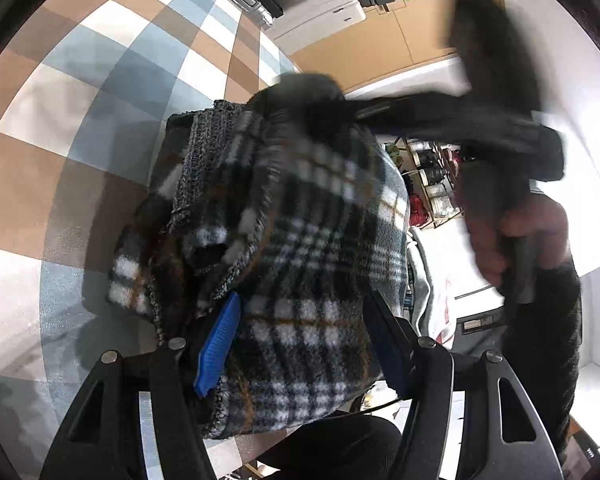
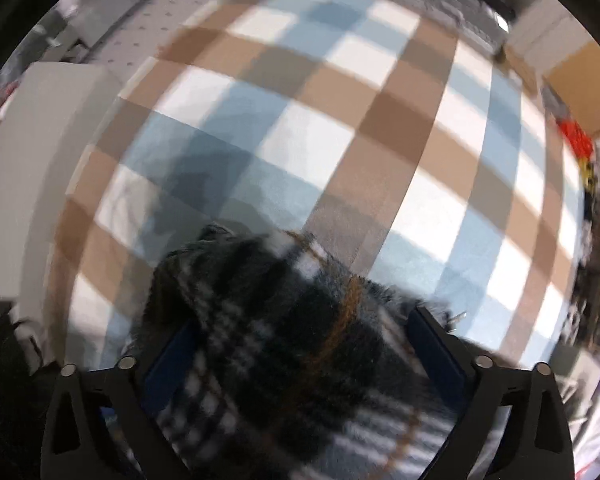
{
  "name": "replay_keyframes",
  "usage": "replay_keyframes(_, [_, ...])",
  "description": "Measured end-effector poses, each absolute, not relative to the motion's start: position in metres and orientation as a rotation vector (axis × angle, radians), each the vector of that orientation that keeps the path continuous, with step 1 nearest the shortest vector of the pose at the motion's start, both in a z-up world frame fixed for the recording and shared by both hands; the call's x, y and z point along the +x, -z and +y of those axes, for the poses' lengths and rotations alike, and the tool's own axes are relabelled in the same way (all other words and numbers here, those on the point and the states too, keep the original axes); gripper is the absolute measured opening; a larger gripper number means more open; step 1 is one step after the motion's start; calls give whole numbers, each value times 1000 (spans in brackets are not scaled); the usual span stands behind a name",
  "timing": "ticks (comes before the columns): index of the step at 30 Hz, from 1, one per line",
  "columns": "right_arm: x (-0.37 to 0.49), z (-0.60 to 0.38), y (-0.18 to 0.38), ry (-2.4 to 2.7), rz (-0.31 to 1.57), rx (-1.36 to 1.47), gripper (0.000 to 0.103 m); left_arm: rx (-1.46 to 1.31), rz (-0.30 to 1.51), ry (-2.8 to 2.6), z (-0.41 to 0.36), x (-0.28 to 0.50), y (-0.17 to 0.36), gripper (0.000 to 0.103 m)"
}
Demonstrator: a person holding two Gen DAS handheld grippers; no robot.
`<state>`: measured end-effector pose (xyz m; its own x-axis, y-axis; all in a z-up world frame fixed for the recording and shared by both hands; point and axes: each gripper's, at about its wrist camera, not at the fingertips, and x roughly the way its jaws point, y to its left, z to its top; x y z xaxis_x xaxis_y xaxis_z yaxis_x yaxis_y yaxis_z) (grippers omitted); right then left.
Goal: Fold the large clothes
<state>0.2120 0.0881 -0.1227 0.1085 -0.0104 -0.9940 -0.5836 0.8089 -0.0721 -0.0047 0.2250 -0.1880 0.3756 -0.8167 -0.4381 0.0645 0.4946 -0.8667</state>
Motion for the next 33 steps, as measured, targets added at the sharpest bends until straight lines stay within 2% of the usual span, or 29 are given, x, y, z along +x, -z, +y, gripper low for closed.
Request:
replay_keyframes(3, [190, 74, 59, -552, 1285, -482, 99, -866, 1031, 659, 221, -3, 186, 59])
replay_keyframes(6, [169, 54, 38, -619, 1379, -424, 99, -890, 1030, 657, 222, -5, 186, 59])
replay_keyframes(9, [155, 40, 49, -671, 1487, -357, 97, -901, 1029, 659, 230, -9, 190, 59])
replay_keyframes(13, [161, 24, 94, -609, 1626, -242, 82, -879, 1029, 647, 230, -10, 194, 59])
replay_keyframes(14, [164, 22, 107, -592, 1655, -238, 82, -873, 1029, 646, 228, -10, 195, 59])
replay_keyframes(18, [174, 24, 142, -575, 1710, -235, 87, -840, 1027, 640, 224, -11, 190, 59])
replay_keyframes(20, [179, 31, 158, -578, 1737, -230, 94, -838, 1031, 641, 224, -11, 189, 59])
replay_keyframes(21, [179, 36, 165, -592, 1746, -239, 103, -836, 1035, 636, 224, -11, 189, 59])
replay_keyframes(24, [178, 56, 180, -561, 1745, -363, 103, -822, 1043, 624, 223, -10, 188, 59])
replay_keyframes(28, [186, 60, 181, -554, 1769, -328, 103, -828, 1051, 636, 225, -10, 190, 59])
replay_keyframes(33, [176, 42, 137, -686, 1682, -240, 103, -870, 1057, 647, 231, -12, 192, 59])
